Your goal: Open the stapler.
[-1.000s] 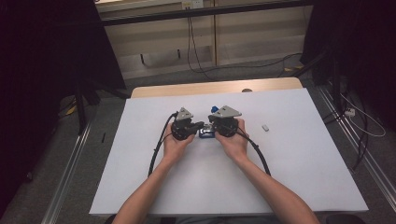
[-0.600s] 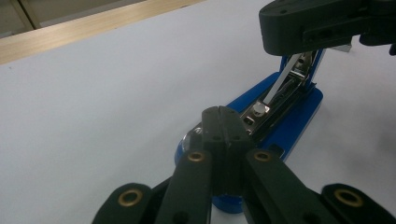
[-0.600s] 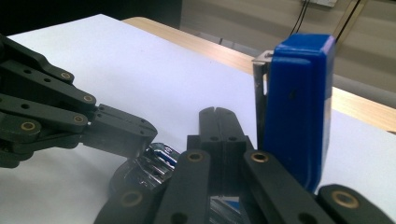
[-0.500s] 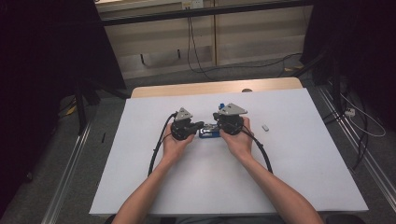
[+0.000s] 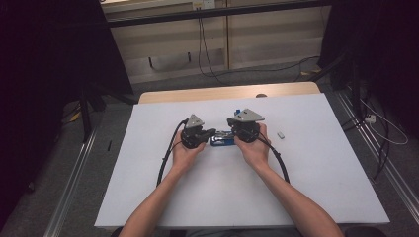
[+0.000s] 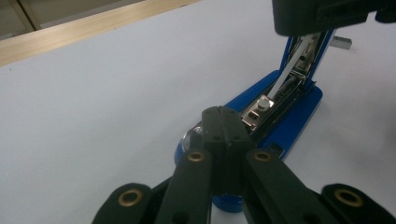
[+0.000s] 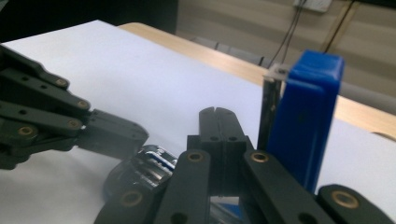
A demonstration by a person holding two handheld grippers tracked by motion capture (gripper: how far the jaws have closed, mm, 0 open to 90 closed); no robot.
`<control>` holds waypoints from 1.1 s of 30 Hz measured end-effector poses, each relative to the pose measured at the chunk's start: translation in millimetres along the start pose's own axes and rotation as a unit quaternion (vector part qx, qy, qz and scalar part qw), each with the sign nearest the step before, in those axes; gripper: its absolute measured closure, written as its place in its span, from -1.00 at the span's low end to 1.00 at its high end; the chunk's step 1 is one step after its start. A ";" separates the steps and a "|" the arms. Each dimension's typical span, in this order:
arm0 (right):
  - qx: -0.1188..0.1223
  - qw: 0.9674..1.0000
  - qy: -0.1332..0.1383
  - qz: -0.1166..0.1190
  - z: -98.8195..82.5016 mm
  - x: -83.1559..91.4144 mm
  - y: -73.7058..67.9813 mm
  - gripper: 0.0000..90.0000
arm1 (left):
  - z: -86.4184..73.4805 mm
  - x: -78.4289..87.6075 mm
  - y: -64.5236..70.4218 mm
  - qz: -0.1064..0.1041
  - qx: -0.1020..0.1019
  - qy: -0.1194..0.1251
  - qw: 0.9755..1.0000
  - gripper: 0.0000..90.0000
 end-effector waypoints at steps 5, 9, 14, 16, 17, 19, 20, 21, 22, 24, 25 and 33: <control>-0.004 1.000 0.000 -0.003 1.2 3.1 4.3 1.00 | 0.1 0.0 0.3 0.000 -0.002 -0.001 1.000 1.00; -0.005 1.000 0.000 -0.005 1.0 4.2 5.3 1.00 | 0.1 0.0 0.2 0.001 -0.001 0.000 1.000 1.00; -0.005 1.000 0.002 -0.005 0.7 4.7 6.0 1.00 | 0.0 0.0 0.6 0.001 -0.002 0.000 1.000 1.00; -0.004 1.000 0.002 -0.006 0.4 5.2 6.0 1.00 | 0.0 0.1 0.5 0.001 -0.002 -0.001 1.000 1.00; -0.002 1.000 0.002 -0.008 0.4 5.4 6.5 1.00 | 0.0 0.1 0.5 0.001 -0.002 0.000 1.000 1.00; -0.006 1.000 0.008 -0.008 -0.6 6.8 8.7 1.00 | -0.1 0.1 0.6 0.002 -0.003 0.000 1.000 1.00; -0.008 1.000 0.012 -0.012 -1.3 7.9 10.0 1.00 | -0.2 0.1 0.4 0.002 -0.005 0.000 1.000 1.00; -0.011 1.000 0.012 -0.010 -1.7 8.5 11.4 1.00 | -0.2 0.1 0.5 0.003 -0.004 0.000 1.000 1.00; -0.015 1.000 0.013 -0.010 -1.8 9.4 13.0 1.00 | -0.3 0.0 0.6 0.003 -0.004 0.001 1.000 1.00; -0.014 1.000 0.011 -0.010 -2.2 11.0 14.7 1.00 | -0.1 0.1 1.0 0.004 -0.006 0.000 1.000 1.00; -0.013 1.000 0.010 -0.011 -2.3 11.6 15.1 1.00 | -0.1 0.1 1.0 0.004 -0.006 0.000 1.000 1.00; -0.018 1.000 0.003 -0.015 -2.4 15.5 21.9 1.00 | -0.1 0.2 1.0 0.004 -0.006 0.000 1.000 1.00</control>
Point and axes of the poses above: each handheld gripper's, and its own axes: x roughly backward along the jaws, z roughly out of its top, y roughly to its right, the point moved 1 cm from there along -x, roughly forward along the jaws, and after that the axes turned 11 degrees about -x, right-handed, at the moved point
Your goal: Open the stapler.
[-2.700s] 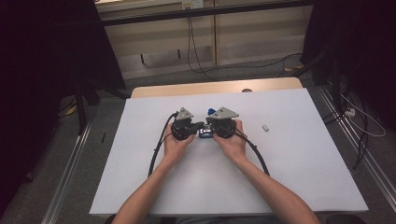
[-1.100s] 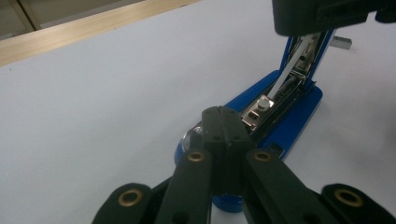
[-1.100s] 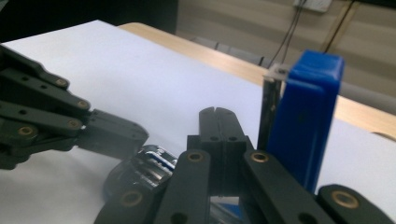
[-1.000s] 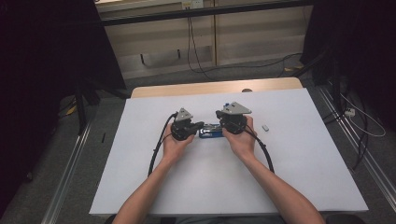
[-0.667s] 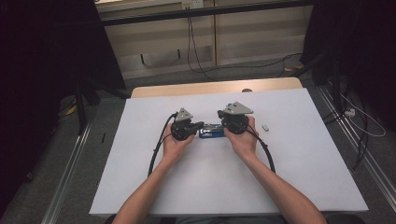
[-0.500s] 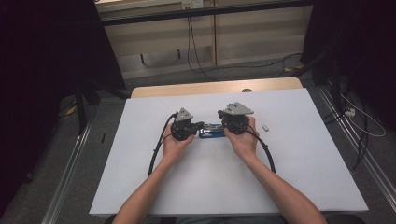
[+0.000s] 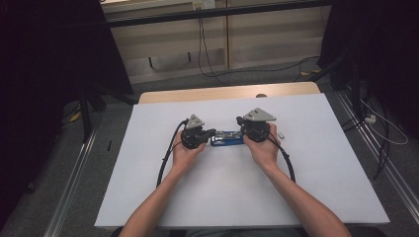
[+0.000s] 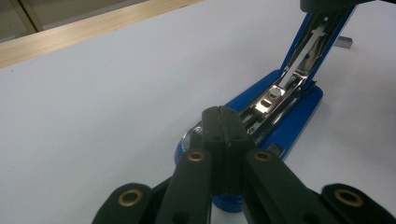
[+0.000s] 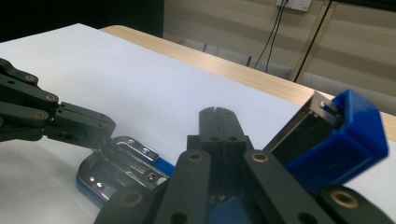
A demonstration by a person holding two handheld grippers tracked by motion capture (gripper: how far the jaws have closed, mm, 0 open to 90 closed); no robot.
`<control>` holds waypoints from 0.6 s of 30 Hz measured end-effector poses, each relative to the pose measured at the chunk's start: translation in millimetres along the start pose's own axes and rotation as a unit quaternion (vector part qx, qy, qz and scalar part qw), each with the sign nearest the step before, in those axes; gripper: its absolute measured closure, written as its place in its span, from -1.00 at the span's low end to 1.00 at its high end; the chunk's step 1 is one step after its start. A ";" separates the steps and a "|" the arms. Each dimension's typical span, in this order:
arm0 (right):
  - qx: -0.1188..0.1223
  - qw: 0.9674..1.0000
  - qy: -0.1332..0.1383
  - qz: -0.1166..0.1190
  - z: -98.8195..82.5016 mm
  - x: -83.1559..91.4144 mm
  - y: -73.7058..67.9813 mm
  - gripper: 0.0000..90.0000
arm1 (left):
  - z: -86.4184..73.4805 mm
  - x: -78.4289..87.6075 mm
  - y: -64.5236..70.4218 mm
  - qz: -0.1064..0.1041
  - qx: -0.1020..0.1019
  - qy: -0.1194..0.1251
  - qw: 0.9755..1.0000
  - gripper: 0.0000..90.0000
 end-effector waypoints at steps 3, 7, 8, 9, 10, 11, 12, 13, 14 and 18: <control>0.000 1.000 0.000 -0.005 -0.9 1.9 5.5 1.00 | 0.1 0.0 -0.1 0.000 -0.001 0.000 1.000 1.00; -0.006 1.000 -0.002 -0.009 -3.4 5.9 13.4 1.00 | -0.1 -0.1 0.1 0.000 -0.001 0.001 1.000 1.00; -0.008 1.000 -0.001 -0.010 -3.1 7.3 15.1 1.00 | 0.1 0.0 0.1 0.000 -0.002 0.000 1.000 1.00; -0.006 1.000 0.001 -0.009 -2.6 8.2 16.5 1.00 | 0.1 0.0 0.2 0.000 -0.002 0.000 1.000 1.00; -0.005 1.000 0.001 -0.009 -2.3 8.8 17.2 1.00 | 0.1 0.0 0.3 0.001 -0.001 0.000 1.000 1.00; -0.006 1.000 0.000 -0.010 -1.8 9.7 18.0 1.00 | 0.1 0.0 0.3 0.001 -0.002 0.000 1.000 1.00; -0.004 1.000 -0.001 -0.011 -1.6 10.2 18.7 1.00 | 0.2 0.1 0.5 0.002 -0.002 -0.001 1.000 1.00; -0.002 1.000 -0.002 -0.013 -1.6 10.9 20.1 1.00 | 0.3 0.2 0.6 0.003 -0.003 -0.002 1.000 1.00; 0.000 1.000 -0.002 -0.014 -1.9 11.2 21.4 1.00 | 0.2 0.2 0.5 0.003 -0.003 -0.001 1.000 1.00; -0.005 1.000 -0.004 -0.018 -3.9 13.9 28.7 1.00 | 0.0 0.1 0.7 0.002 0.001 0.000 1.000 1.00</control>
Point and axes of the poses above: each handheld gripper's, and its own axes: x roughly backward along the jaws, z roughly out of its top, y roughly to its right, the point moved 1 cm from there along -x, roughly forward along the jaws, and after that the axes turned 11 degrees about -x, right-handed, at the moved point
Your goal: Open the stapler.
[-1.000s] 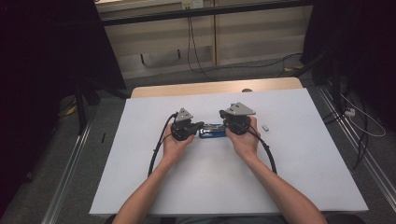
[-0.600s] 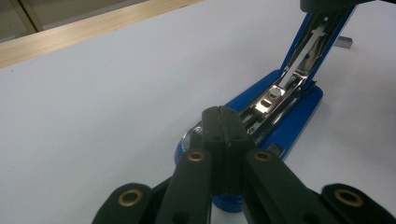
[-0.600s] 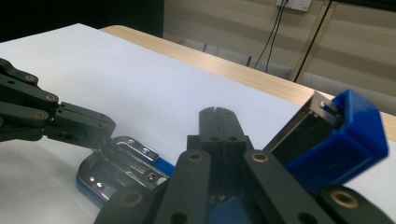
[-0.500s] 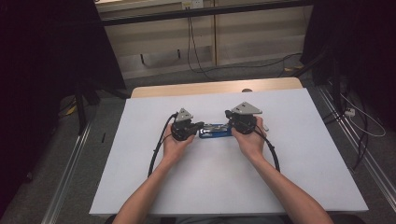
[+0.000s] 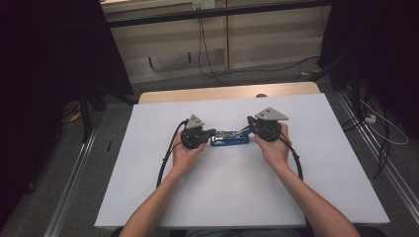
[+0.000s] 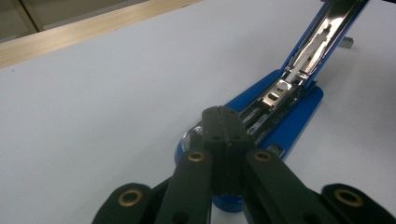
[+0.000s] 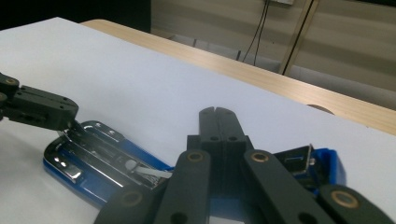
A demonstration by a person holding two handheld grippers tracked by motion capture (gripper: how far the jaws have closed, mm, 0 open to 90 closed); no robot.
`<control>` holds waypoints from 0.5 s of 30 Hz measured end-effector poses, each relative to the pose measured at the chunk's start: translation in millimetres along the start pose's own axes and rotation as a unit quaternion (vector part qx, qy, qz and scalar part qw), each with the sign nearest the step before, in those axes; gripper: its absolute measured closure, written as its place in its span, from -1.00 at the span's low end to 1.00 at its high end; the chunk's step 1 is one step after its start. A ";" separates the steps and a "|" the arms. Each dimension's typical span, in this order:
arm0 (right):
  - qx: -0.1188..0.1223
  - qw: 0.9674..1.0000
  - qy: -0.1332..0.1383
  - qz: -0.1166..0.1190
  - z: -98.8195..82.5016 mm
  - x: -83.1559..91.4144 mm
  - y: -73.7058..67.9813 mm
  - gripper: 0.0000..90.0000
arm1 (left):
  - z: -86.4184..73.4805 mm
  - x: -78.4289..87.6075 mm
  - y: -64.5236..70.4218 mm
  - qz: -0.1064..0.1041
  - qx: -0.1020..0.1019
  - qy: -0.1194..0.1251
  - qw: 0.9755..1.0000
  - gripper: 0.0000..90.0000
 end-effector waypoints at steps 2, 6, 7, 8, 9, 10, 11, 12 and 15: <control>-0.001 1.000 -0.003 0.003 -0.9 1.7 2.1 1.00 | 0.0 0.0 -0.2 0.000 -0.001 0.000 1.000 1.00; 0.008 1.000 -0.012 0.002 -2.4 4.7 5.4 1.00 | 0.1 0.0 0.0 0.000 0.000 0.000 1.000 1.00; 0.006 1.000 -0.013 0.002 -3.1 5.5 6.9 1.00 | 0.0 0.0 -0.3 0.000 -0.001 0.000 1.000 1.00; 0.006 1.000 -0.013 0.003 -3.5 5.9 8.2 1.00 | -0.2 -0.1 -0.1 0.000 0.001 0.001 1.000 1.00; 0.006 1.000 -0.015 0.001 -4.1 7.2 9.5 1.00 | -0.2 -0.1 -0.1 0.000 0.001 0.001 1.000 1.00; 0.007 1.000 -0.015 0.001 -4.6 7.8 10.6 1.00 | -0.1 -0.1 0.0 0.000 0.001 0.001 1.000 1.00; 0.007 1.000 -0.016 0.002 -4.9 8.3 11.4 1.00 | -0.1 -0.1 0.0 0.000 0.001 0.001 1.000 1.00; 0.007 1.000 -0.017 0.000 -5.1 8.9 12.7 1.00 | -0.2 -0.1 0.0 0.000 0.001 0.001 1.000 1.00; 0.008 1.000 -0.019 -0.001 -5.1 10.4 15.2 1.00 | -0.3 -0.1 -0.1 0.000 0.001 0.001 1.000 1.00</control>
Point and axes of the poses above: each handheld gripper's, and its own axes: x roughly backward along the jaws, z roughly out of its top, y roughly to its right, the point moved 1 cm from there along -x, roughly forward along the jaws, and after that the axes turned 11 degrees about -x, right-handed, at the moved point
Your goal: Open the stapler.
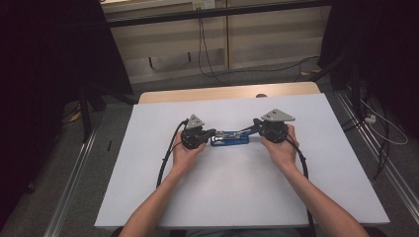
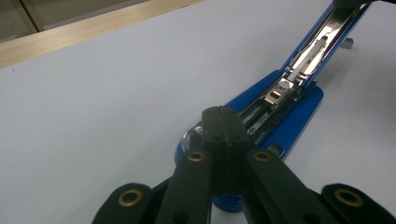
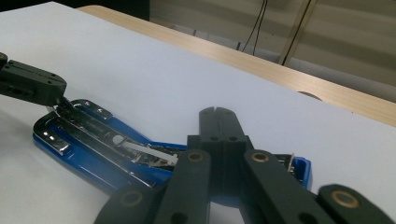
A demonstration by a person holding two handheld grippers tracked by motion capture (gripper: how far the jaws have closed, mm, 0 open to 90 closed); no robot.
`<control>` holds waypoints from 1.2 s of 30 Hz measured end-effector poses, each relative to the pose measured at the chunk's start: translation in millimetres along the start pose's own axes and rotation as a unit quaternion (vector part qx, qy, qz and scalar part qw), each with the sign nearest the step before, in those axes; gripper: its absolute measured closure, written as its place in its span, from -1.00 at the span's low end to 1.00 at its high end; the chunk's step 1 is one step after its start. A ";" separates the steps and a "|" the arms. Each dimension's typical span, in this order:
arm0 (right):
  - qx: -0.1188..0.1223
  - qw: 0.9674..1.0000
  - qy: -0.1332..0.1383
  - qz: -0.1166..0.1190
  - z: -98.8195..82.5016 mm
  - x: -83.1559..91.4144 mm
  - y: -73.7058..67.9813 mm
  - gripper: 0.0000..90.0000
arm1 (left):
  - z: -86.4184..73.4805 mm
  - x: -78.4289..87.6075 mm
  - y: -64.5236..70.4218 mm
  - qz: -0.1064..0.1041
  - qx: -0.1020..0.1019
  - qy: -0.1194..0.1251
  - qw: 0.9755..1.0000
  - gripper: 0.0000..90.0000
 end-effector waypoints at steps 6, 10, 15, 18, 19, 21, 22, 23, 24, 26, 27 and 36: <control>0.010 1.000 -0.006 0.000 -1.6 3.3 2.6 1.00 | 0.0 0.0 0.0 0.000 0.001 0.001 1.000 1.00; 0.005 1.000 -0.004 0.000 -4.6 5.1 6.7 1.00 | 0.0 0.0 0.1 0.000 0.000 0.001 1.000 1.00; -0.001 1.000 -0.005 0.002 -8.7 7.1 11.4 1.00 | -0.1 0.0 0.0 0.000 0.000 0.001 1.000 1.00; -0.003 1.000 -0.005 0.001 -9.4 8.3 15.0 1.00 | -0.1 0.3 -0.3 -0.001 0.000 -0.001 1.000 1.00; -0.003 1.000 -0.005 0.001 -9.8 8.5 16.3 1.00 | -0.1 0.2 0.0 0.000 0.001 0.000 1.000 1.00; -0.006 1.000 -0.007 0.001 -11.0 9.1 17.9 1.00 | -0.2 0.3 0.0 0.000 0.001 -0.001 1.000 1.00; -0.005 1.000 -0.008 0.000 -11.4 9.2 18.7 1.00 | -0.3 0.3 -0.1 0.000 0.001 -0.001 1.000 1.00; -0.005 1.000 -0.008 0.000 -11.8 9.2 19.5 1.00 | -0.2 0.3 -0.1 0.000 0.000 0.000 1.000 1.00; -0.006 1.000 -0.008 -0.001 -12.2 9.4 20.0 1.00 | -0.2 0.3 -0.1 0.000 0.001 0.000 1.000 1.00; -0.006 1.000 -0.009 0.000 -12.7 9.1 20.8 1.00 | -0.3 0.3 -0.2 0.000 0.001 0.000 1.000 1.00; -0.007 1.000 -0.010 0.000 -13.1 9.0 21.0 1.00 | -0.3 0.3 -0.2 0.000 0.002 0.000 1.000 1.00; -0.009 1.000 -0.022 -0.001 -17.4 6.4 24.5 1.00 | -0.4 0.3 -0.1 0.000 0.002 0.000 1.000 1.00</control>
Point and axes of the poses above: each handheld gripper's, and its own axes: x roughly backward along the jaws, z roughly out of its top, y roughly to its right, the point moved 1 cm from there along -x, roughly forward along the jaws, and after that the axes turned 11 degrees about -x, right-handed, at the moved point
